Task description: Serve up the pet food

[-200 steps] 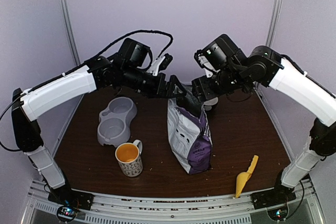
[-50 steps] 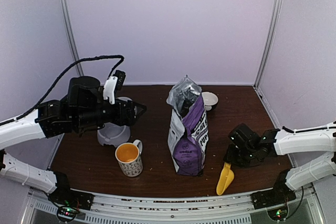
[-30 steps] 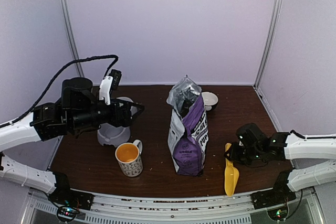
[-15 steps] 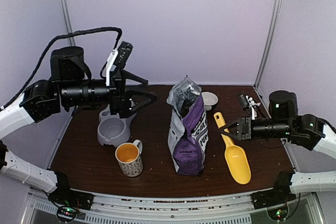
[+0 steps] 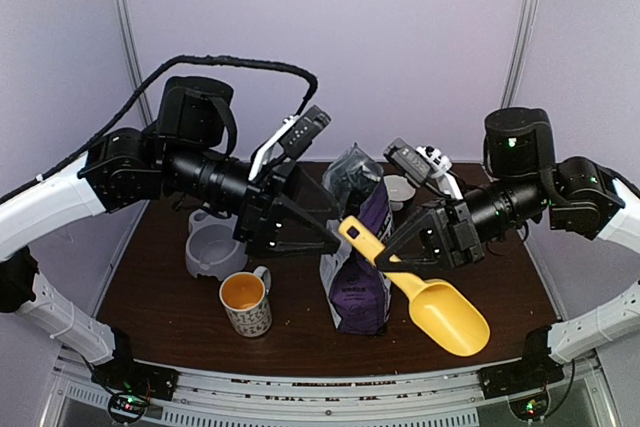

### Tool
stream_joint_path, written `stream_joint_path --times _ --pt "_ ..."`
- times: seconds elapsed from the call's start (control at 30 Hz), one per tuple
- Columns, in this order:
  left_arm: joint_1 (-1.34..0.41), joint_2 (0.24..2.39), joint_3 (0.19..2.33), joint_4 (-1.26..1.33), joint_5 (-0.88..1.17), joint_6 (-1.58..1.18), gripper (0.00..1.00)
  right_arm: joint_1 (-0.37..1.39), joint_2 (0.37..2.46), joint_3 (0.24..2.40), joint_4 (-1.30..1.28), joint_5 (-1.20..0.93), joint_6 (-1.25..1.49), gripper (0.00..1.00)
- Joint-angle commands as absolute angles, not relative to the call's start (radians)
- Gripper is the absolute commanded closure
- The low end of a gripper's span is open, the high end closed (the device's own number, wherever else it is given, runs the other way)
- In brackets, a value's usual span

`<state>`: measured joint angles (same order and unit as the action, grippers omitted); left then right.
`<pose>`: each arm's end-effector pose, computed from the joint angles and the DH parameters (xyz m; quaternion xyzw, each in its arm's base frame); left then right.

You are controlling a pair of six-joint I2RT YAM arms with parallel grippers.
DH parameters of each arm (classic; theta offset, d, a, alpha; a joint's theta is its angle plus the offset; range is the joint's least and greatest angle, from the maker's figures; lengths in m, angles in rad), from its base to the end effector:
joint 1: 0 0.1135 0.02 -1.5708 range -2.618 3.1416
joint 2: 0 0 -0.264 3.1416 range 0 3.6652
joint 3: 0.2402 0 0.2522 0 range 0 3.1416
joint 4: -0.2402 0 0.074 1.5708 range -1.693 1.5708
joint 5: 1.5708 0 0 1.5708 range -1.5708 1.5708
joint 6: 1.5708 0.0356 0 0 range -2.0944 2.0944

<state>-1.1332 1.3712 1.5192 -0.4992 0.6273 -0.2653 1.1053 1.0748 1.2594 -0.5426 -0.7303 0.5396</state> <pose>0.1072 -0.2784 0.4323 0.4882 0.6332 -0.5442 0.2541 0.0768 0.2057 0.4144 -0.4096 0.6802 0.5898 0.1472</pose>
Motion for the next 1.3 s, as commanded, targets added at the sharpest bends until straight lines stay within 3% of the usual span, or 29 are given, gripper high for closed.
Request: stream_joint_path --times 0.0,0.13,0.27,0.4,0.7,0.87,1.03,1.17,1.27 --pt "-1.132 1.370 1.541 -0.486 0.762 -0.316 0.13 1.124 1.135 1.364 -0.637 -0.808 0.430 1.00" --pt "-1.132 1.369 1.519 -0.470 0.806 -0.344 0.17 1.125 1.184 1.414 -0.691 -0.824 0.388 1.00" --pt "-1.132 1.385 1.506 -0.426 0.855 -0.381 0.37 1.126 1.207 1.426 -0.692 -0.838 0.377 1.00" --pt "-1.132 1.402 1.519 -0.427 0.868 -0.383 0.47 1.127 1.213 1.435 -0.688 -0.844 0.376 1.00" --pt "-1.132 1.454 1.541 -0.466 0.880 -0.389 0.47 1.129 1.222 1.462 -0.712 -0.842 0.356 1.00" --pt "-1.132 1.453 1.542 -0.466 0.875 -0.393 0.62 1.129 1.240 1.472 -0.748 -0.835 0.334 1.00" --pt "-1.132 1.455 1.543 -0.465 0.878 -0.401 0.57 1.129 1.252 1.488 -0.774 -0.818 0.318 1.00" --pt "-1.132 1.456 1.537 -0.462 0.882 -0.402 0.66 1.129 1.257 1.498 -0.780 -0.809 0.314 1.00" --pt "-1.132 1.457 1.533 -0.462 0.886 -0.403 0.67 1.129 1.258 1.500 -0.779 -0.804 0.314 1.00"
